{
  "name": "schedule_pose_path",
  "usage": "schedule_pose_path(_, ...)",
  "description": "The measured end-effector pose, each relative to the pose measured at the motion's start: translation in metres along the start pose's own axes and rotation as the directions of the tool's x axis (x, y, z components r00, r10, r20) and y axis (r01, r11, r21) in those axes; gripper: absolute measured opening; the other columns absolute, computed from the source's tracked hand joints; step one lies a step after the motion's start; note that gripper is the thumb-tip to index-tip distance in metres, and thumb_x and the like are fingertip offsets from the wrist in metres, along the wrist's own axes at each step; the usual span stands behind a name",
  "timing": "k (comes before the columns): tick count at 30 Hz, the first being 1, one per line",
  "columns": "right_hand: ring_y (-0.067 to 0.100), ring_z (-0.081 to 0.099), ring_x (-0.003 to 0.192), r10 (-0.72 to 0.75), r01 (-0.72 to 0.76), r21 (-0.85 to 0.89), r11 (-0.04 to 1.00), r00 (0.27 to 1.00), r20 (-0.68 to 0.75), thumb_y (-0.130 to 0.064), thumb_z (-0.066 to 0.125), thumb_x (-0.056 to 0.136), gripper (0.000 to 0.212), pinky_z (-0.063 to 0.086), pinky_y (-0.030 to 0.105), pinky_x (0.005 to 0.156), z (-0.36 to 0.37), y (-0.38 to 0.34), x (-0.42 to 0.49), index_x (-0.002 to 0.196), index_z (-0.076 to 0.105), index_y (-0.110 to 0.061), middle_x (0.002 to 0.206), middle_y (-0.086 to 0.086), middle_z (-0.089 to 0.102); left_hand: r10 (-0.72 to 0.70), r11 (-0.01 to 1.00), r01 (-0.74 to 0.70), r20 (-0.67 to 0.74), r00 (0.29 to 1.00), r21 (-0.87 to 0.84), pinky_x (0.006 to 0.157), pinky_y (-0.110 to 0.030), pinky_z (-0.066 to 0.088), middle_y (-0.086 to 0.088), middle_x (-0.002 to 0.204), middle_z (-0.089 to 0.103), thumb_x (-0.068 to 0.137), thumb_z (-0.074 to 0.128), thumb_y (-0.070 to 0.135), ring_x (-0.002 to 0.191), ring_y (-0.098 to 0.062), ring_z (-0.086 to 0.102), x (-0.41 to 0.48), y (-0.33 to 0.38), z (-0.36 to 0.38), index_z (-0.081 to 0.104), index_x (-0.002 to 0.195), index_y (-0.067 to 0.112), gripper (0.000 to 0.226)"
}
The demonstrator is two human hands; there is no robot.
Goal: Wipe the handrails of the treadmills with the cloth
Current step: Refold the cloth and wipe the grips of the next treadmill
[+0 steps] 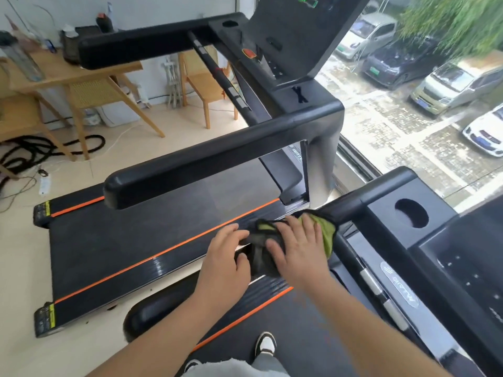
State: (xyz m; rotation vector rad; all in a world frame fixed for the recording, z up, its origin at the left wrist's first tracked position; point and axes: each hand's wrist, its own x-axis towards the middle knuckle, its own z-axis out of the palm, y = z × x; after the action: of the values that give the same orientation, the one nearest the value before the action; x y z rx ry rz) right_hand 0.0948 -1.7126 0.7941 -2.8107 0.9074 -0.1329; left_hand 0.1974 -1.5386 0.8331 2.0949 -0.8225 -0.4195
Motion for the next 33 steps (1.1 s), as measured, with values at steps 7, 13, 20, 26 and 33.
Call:
schedule_pose_path(7,0.044,0.034,0.143,0.217,-0.207,-0.086,0.975,0.967,0.132,-0.054,0.037,0.099,0.051,0.017,0.063,0.121,-0.041,0.054,0.060,0.125,0.064,-0.020,0.138,0.009,0.059,-0.069,0.997,0.069,-0.031,0.997,0.016,0.111,-0.004,0.021,0.012,0.149,0.045,0.093,0.055,0.000,0.140,-0.001,0.036,0.005,0.025,0.038,0.061,0.133,0.021,0.046)
schedule_pose_path(13,0.046,0.049,0.128,-0.207,0.208,0.047,0.977,0.978,-0.013,-0.050,0.051,0.095,0.044,0.030,0.067,0.111,-0.008,-0.010,-0.003,0.120,0.067,-0.017,0.123,0.005,0.064,-0.107,0.993,0.114,-0.156,0.982,0.034,0.113,-0.036,0.040,0.007,0.136,0.054,0.083,0.051,0.004,0.129,-0.015,0.048,0.010,0.031,0.047,0.067,0.121,0.019,0.043)
schedule_pose_path(20,0.037,0.056,0.114,-0.153,0.154,-0.086,0.984,0.988,0.019,-0.061,0.037,0.098,0.049,0.034,0.050,0.110,-0.033,0.087,0.062,0.116,0.067,-0.026,0.116,0.002,0.066,-0.073,0.994,0.086,-0.183,0.980,0.064,0.105,0.000,0.017,0.006,0.136,0.053,0.085,0.056,-0.006,0.128,-0.012,0.046,0.019,0.057,0.062,0.067,0.119,0.016,0.042)
schedule_pose_path(26,0.037,0.044,0.132,0.085,-0.071,-0.120,0.990,0.990,0.116,-0.060,0.037,0.100,0.048,0.025,0.052,0.117,-0.057,0.126,0.091,0.125,0.063,-0.028,0.138,0.005,0.059,-0.025,0.998,0.033,-0.124,0.992,0.059,0.115,-0.022,0.031,0.011,0.141,0.049,0.089,0.056,-0.003,0.136,-0.006,0.041,0.011,0.073,0.085,0.064,0.126,0.020,0.044)
schedule_pose_path(33,0.032,0.058,0.089,-0.213,0.227,0.108,0.968,0.969,-0.124,-0.052,0.050,0.092,0.037,0.048,0.048,0.089,-0.028,0.042,0.031,0.095,0.065,-0.018,0.094,0.003,0.064,-0.102,0.994,0.106,-0.155,0.983,0.019,0.117,-0.027,0.031,0.005,0.144,0.045,0.071,0.046,0.000,0.137,-0.017,0.042,0.024,0.073,0.082,0.059,0.132,0.014,0.064)
